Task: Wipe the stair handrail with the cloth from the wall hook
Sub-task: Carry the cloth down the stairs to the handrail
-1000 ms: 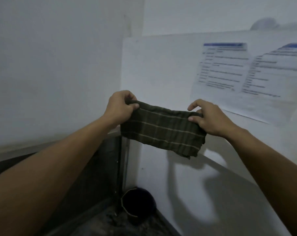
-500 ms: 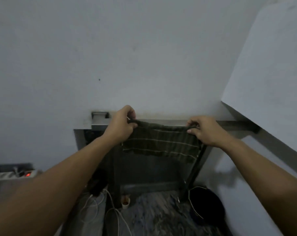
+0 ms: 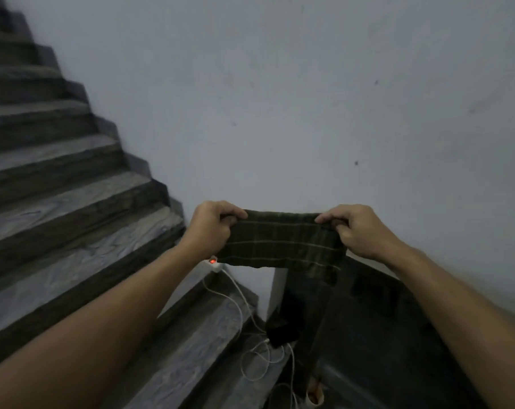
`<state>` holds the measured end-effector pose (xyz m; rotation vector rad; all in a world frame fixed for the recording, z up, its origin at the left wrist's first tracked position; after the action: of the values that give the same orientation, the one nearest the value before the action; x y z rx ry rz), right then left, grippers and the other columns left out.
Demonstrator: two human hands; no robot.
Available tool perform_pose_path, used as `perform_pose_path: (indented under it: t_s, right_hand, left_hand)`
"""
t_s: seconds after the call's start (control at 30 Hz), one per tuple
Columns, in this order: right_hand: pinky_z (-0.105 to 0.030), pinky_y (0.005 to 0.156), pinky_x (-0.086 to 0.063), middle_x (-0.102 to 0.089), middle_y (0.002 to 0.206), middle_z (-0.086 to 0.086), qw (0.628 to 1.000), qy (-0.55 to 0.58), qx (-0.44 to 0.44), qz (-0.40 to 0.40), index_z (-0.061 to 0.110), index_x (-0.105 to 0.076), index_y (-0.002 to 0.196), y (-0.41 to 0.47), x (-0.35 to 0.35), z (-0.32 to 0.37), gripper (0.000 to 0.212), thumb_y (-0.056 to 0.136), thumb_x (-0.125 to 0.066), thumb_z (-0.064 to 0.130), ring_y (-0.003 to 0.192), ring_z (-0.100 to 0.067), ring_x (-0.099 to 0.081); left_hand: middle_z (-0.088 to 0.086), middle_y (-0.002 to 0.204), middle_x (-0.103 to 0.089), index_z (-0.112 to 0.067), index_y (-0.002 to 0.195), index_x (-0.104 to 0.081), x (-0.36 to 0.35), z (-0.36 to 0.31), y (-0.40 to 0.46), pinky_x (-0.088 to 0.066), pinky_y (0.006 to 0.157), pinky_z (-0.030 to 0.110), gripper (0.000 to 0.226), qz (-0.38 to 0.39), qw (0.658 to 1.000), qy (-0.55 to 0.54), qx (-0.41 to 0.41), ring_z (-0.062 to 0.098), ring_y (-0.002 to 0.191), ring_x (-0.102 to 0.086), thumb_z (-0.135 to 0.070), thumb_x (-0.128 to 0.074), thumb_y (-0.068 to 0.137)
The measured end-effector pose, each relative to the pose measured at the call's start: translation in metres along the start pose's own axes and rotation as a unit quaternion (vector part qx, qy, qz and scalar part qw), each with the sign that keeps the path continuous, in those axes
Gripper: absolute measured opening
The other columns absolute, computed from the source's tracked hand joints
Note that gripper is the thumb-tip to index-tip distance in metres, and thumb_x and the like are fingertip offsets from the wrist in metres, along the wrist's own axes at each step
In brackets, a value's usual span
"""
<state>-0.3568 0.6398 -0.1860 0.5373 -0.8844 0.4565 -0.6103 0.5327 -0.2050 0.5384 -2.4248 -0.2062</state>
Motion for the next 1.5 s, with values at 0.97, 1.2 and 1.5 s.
perform_pose_path:
  t_s: [0.97, 1.2, 1.5]
  right_hand:
    - [-0.035, 0.094, -0.049, -0.053, 0.108, 0.004, 0.908, 0.067, 0.377, 0.170, 0.020, -0.062, 0.120, 0.384, -0.223, 0.446, 0.044, 0.082, -0.061, -0.002, 0.104, -0.020, -0.053]
    - [-0.024, 0.081, -0.044, -0.051, 0.104, 0.006, 0.893, 0.076, 0.414, 0.161, 0.020, -0.061, 0.120, 0.474, -0.238, 0.507, 0.044, 0.082, -0.061, -0.002, 0.097, -0.014, -0.050]
    - [-0.032, 0.091, -0.044, -0.050, 0.106, 0.004, 0.869, 0.083, 0.452, 0.182, 0.020, -0.061, 0.120, 0.613, -0.250, 0.574, 0.045, 0.081, -0.059, -0.001, 0.103, -0.016, -0.048]
  left_hand:
    - [0.000, 0.120, -0.056, -0.014, 0.121, -0.060, 0.478, 0.151, 0.044, -0.048, 0.099, 0.034, 0.043, -0.230, 0.924, 0.227, 0.203, 0.016, 0.112, -0.052, 0.000, -0.068, 0.081]
    - [-0.002, 0.109, -0.058, -0.013, 0.118, -0.063, 0.550, 0.173, 0.111, -0.048, 0.095, 0.029, 0.044, -0.269, 0.901, 0.269, 0.207, 0.013, 0.102, -0.054, 0.001, -0.072, 0.077]
    - [0.004, 0.118, -0.060, -0.014, 0.117, -0.063, 0.627, 0.189, 0.212, -0.049, 0.099, 0.037, 0.043, -0.299, 0.881, 0.270, 0.248, 0.017, 0.109, -0.055, 0.001, -0.072, 0.077]
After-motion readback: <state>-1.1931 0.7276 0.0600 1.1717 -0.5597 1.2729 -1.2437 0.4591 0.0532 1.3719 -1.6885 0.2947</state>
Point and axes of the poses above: each hand's wrist, its own y-axis towards the middle knuckle, its own x-axis out of the back of the hand, z = x × y, the point moved 2 cm from there along y, towards the middle knuckle
